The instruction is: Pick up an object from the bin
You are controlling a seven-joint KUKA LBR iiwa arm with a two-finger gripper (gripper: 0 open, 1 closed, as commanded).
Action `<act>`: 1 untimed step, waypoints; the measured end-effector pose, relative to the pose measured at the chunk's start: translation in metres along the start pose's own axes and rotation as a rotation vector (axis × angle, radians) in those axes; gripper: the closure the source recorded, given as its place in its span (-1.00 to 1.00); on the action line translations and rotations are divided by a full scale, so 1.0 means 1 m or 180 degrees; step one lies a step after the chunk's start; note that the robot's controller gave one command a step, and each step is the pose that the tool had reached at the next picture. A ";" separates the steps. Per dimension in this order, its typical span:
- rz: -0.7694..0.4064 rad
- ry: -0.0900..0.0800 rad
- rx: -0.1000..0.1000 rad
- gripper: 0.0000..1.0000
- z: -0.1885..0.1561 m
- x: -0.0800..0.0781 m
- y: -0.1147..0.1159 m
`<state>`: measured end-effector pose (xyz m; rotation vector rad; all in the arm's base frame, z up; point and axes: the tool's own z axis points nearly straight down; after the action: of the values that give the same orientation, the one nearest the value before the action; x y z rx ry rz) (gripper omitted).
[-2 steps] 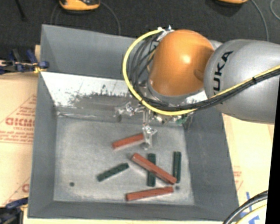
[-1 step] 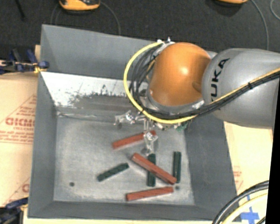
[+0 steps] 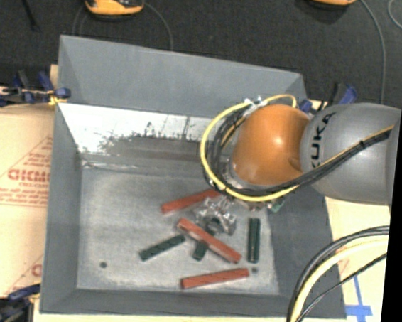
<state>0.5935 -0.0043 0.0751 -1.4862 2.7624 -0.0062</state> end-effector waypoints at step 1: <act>0.0004 -0.0012 0.0000 -1.00 0.002 -0.001 0.001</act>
Offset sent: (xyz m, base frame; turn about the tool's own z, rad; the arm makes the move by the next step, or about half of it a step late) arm 0.0000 0.0000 0.0000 0.0000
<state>0.5929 -0.0033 0.0728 -1.4829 2.7605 -0.0032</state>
